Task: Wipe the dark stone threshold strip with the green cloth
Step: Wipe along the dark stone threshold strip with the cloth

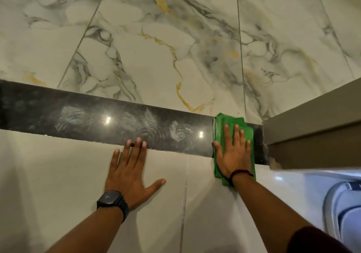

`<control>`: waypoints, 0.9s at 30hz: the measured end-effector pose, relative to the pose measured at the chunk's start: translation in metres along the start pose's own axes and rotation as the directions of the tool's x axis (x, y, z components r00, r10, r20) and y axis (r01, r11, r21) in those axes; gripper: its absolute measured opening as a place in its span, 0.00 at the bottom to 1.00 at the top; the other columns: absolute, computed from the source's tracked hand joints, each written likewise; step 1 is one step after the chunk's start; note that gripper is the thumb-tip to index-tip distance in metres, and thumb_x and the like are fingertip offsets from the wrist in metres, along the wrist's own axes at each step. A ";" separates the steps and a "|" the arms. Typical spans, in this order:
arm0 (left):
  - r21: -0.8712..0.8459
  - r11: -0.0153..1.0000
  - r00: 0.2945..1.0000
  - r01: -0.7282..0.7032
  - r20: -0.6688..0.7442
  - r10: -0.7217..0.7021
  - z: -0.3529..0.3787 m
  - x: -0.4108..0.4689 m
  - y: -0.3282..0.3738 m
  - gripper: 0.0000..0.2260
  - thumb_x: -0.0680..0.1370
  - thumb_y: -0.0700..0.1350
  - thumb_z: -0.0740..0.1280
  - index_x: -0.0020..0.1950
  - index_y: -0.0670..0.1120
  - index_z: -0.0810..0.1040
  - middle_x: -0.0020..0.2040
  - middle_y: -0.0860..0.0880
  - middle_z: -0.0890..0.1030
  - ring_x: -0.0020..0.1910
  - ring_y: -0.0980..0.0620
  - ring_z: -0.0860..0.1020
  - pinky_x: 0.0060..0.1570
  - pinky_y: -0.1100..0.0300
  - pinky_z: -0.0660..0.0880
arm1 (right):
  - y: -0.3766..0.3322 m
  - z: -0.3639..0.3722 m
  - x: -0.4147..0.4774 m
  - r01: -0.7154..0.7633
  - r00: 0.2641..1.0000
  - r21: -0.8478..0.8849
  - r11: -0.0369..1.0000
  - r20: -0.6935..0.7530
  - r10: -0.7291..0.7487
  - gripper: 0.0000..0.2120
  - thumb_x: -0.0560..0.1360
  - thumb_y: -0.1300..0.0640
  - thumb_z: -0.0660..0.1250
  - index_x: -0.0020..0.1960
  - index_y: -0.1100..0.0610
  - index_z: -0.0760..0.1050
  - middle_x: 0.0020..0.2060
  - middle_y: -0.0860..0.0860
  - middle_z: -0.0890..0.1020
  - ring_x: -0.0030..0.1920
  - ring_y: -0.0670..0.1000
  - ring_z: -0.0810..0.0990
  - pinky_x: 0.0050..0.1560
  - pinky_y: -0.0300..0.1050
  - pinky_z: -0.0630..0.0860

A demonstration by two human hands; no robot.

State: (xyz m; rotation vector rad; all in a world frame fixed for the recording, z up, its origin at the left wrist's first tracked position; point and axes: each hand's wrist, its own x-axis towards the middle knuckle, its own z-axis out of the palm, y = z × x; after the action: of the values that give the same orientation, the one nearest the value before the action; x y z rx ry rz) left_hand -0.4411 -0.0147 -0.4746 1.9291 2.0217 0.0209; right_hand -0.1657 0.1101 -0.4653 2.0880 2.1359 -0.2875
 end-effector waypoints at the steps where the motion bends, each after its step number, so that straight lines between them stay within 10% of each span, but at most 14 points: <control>1: -0.002 1.000 1.000 0.002 -0.001 -0.002 0.001 0.000 -0.001 0.47 0.71 0.74 0.51 0.78 0.42 0.50 0.79 0.43 0.50 0.78 0.44 0.46 0.74 0.44 0.44 | -0.002 0.003 0.001 -0.022 0.999 0.002 1.000 -0.031 0.022 0.30 0.80 0.41 0.45 0.77 0.50 0.41 0.78 0.56 0.45 0.77 0.56 0.43 0.75 0.58 0.42; 7: -0.026 1.000 1.000 0.002 -0.003 -0.002 0.004 0.004 -0.003 0.48 0.70 0.75 0.52 0.79 0.43 0.48 0.80 0.43 0.48 0.78 0.42 0.46 0.73 0.42 0.47 | -0.026 0.009 0.015 -0.057 0.995 0.008 0.998 -0.080 0.057 0.28 0.81 0.47 0.45 0.78 0.56 0.44 0.78 0.56 0.49 0.77 0.58 0.46 0.75 0.57 0.44; 17: -0.002 1.000 0.999 0.016 0.042 -0.016 -0.002 0.007 -0.001 0.49 0.68 0.76 0.53 0.79 0.43 0.50 0.79 0.45 0.51 0.78 0.44 0.45 0.74 0.43 0.48 | -0.049 0.015 -0.024 0.479 0.877 0.011 0.878 0.030 -0.480 0.28 0.80 0.46 0.47 0.78 0.51 0.47 0.77 0.50 0.52 0.77 0.52 0.48 0.74 0.53 0.44; 27: -0.007 1.000 1.000 -0.008 -0.016 0.008 0.006 0.009 -0.006 0.50 0.69 0.76 0.53 0.79 0.44 0.48 0.80 0.45 0.49 0.78 0.42 0.46 0.74 0.45 0.45 | -0.012 0.009 0.009 -0.026 0.997 0.023 0.999 -0.073 0.027 0.31 0.77 0.38 0.42 0.77 0.46 0.47 0.78 0.54 0.49 0.77 0.57 0.45 0.74 0.60 0.44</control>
State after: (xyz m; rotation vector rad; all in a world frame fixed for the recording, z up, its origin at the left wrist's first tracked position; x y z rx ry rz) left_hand -0.4453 -0.0081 -0.4835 1.9389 2.0220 0.0455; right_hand -0.1777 0.1164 -0.4759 2.1697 2.1530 -0.2352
